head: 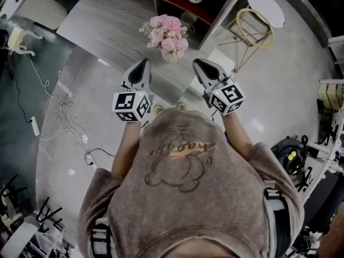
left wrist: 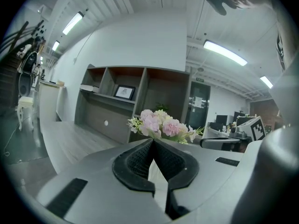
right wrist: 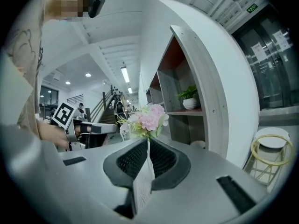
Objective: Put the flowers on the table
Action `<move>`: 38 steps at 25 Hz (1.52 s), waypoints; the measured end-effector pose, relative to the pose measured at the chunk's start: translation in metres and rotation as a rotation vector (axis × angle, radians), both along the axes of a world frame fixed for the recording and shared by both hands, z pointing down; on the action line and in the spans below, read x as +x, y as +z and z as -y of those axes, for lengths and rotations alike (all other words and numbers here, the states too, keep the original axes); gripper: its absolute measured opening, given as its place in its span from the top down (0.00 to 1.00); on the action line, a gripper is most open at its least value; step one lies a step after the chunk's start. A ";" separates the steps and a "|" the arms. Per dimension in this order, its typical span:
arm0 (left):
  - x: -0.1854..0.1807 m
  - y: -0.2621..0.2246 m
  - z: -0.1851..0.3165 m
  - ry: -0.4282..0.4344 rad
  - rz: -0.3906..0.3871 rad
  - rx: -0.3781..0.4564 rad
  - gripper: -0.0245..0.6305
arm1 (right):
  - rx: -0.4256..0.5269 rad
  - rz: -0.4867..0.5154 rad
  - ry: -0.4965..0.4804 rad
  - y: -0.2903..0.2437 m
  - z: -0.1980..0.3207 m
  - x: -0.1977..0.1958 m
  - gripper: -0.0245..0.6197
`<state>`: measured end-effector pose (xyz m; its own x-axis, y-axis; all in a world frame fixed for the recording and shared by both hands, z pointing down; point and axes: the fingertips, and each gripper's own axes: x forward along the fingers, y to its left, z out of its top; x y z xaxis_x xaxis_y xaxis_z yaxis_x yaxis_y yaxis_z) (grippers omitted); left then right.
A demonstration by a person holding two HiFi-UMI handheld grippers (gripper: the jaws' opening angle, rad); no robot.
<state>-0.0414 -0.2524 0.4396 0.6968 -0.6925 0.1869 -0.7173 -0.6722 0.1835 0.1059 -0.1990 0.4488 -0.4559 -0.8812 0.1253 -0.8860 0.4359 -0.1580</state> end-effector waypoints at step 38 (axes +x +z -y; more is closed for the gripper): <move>-0.017 0.001 -0.012 0.001 -0.029 0.044 0.93 | 0.019 -0.030 0.035 -0.008 0.005 -0.005 0.96</move>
<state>-0.0588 -0.2407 0.4410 0.7021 -0.6989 0.1361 -0.7114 -0.6808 0.1742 0.1005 -0.2045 0.4405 -0.4209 -0.8989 0.1215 -0.9050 0.4072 -0.1227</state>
